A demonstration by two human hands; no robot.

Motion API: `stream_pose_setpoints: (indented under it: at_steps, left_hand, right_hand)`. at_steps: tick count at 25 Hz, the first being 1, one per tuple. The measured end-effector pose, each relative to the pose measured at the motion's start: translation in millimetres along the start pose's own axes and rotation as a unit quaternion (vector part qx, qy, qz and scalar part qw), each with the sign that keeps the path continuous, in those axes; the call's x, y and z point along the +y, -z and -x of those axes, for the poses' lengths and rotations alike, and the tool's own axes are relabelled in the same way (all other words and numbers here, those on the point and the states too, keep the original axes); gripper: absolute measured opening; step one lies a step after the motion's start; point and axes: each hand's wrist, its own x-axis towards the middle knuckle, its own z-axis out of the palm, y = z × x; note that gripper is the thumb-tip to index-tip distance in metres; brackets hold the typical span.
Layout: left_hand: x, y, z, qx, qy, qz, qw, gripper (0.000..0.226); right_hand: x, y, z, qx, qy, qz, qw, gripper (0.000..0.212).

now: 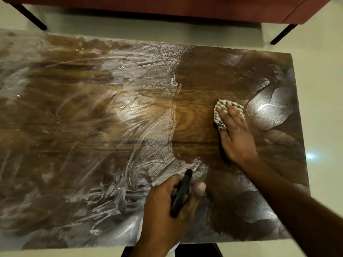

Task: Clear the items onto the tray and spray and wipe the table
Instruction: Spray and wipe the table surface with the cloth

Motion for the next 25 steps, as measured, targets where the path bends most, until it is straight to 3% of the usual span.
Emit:
stream_pose_setpoints:
  at_steps: [2,3,5,7,9,10,11,13,15,16,17,19,21,22,23,25]
  left_hand:
    - [-10,-5,6,0.028,0.006,0.02,0.999,0.06]
    - [-15,-8,11,0.041,0.016,0.035,0.998,0.061]
    - [-22,-12,24,0.048,0.024,0.054,0.997,0.061]
    - [-26,-13,39,0.035,0.02,0.038,0.998,0.056]
    - [-31,-14,54,0.012,0.029,0.028,0.999,0.055]
    - [-34,-14,62,0.005,0.033,0.02,0.999,0.057]
    - [-36,-15,72,0.004,0.033,0.01,0.999,0.061]
    - [-40,-18,93,0.008,0.03,0.009,0.999,0.067]
    - [-44,-23,114,0.02,0.018,0.007,1.0,0.071]
    - [-48,-26,124,0.033,0.013,0.003,0.999,0.073]
    - [-52,-29,131,0.049,0.011,-0.001,0.999,0.073]
    - [-62,-34,146,0.076,0.016,0.009,0.997,0.072]
    - [-70,-35,158,0.064,0.02,0.043,0.997,0.068]
    - [-73,-34,164,0.052,0.022,0.043,0.997,0.064]
    - [-77,-33,170,0.044,0.025,0.036,0.998,0.058]
    - [-84,-33,179,0.039,0.034,0.032,0.998,0.053]
  right_hand:
    - [-30,-23,15,0.027,-0.061,-0.032,0.997,0.073]
    - [-40,-34,31,0.013,-0.029,-0.015,0.999,0.074]
    - [-40,-49,76,-0.071,0.136,0.054,0.987,0.074]
    - [-17,-45,116,-0.178,0.337,0.11,0.918,0.068]
    - [19,-25,128,-0.223,0.43,0.145,0.863,0.068]
    - [33,-15,130,-0.212,0.405,0.156,0.876,0.07]
    - [43,-7,133,-0.179,0.338,0.152,0.911,0.072]
    - [36,-5,142,-0.079,0.126,0.082,0.986,0.071]
    - [-7,-24,152,-0.002,-0.07,-0.022,0.997,0.071]
    - [-30,-36,159,0.004,-0.111,-0.056,0.992,0.072]
    - [-48,-47,168,-0.014,-0.099,-0.066,0.993,0.073]
    - [-63,-64,200,-0.103,0.076,0.011,0.992,0.073]
    - [-46,-62,236,-0.185,0.285,0.079,0.937,0.07]
    - [-26,-55,247,-0.204,0.35,0.096,0.91,0.066]
    - [-5,-49,256,-0.203,0.372,0.106,0.9,0.064]
    - [34,-37,272,-0.134,0.288,0.095,0.943,0.064]
